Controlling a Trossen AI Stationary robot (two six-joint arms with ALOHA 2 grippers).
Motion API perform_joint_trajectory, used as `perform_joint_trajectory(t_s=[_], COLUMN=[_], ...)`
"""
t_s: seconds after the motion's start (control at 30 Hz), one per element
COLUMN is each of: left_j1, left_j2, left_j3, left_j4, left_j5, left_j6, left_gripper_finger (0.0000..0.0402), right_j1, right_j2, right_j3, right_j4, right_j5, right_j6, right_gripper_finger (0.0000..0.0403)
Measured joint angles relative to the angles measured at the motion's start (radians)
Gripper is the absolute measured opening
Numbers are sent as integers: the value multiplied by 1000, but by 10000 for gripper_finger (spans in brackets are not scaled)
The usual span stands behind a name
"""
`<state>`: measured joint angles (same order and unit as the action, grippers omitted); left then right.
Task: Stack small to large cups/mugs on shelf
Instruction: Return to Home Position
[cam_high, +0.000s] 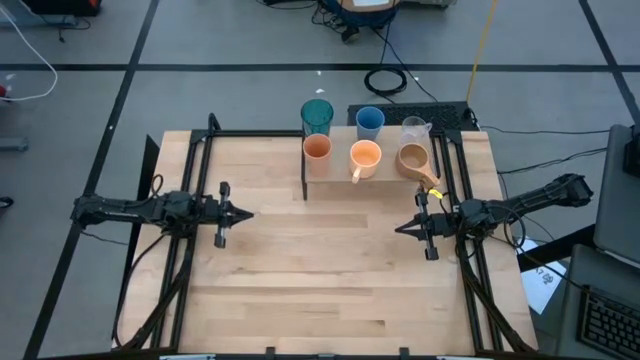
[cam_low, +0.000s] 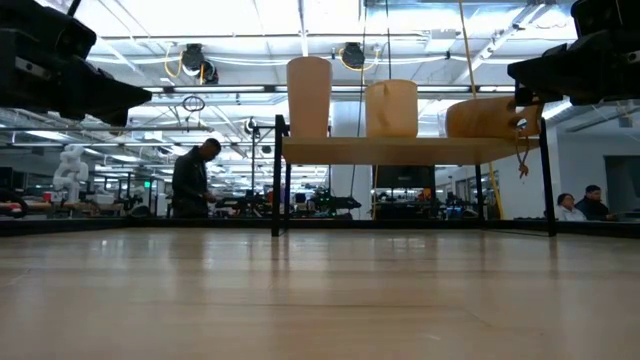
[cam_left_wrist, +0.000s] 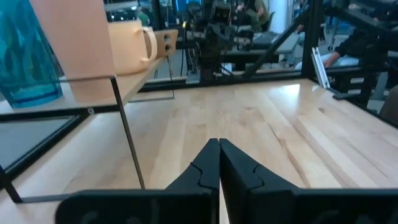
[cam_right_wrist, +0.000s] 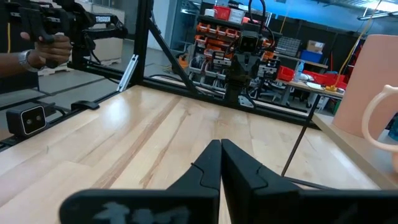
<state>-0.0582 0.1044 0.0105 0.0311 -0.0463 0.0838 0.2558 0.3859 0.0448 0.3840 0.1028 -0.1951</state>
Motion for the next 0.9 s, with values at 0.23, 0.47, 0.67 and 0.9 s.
perform_joint_trajectory(t_s=[0.23, 0.47, 0.67, 0.9], left_j1=[0, 0, 0, 0], left_j2=[-58, -60, -60, -60], left_j3=[2, 2, 2, 2], left_j4=[-15, -19, -21, -22], left_j5=[5, 13, 20, 20], left_j6=[5, 8, 7, 1], left_gripper_finger=[4, 3, 4, 10], right_j1=[0, 0, 0, 0], right_j2=[-3, -70, -186, -337], right_j3=[0, 0, 0, 0], right_j4=[0, -14, -59, -199], right_j5=[0, 0, 0, 0], right_j6=[-1, -40, -60, -78], right_gripper_finger=[0, 0, 0, 0])
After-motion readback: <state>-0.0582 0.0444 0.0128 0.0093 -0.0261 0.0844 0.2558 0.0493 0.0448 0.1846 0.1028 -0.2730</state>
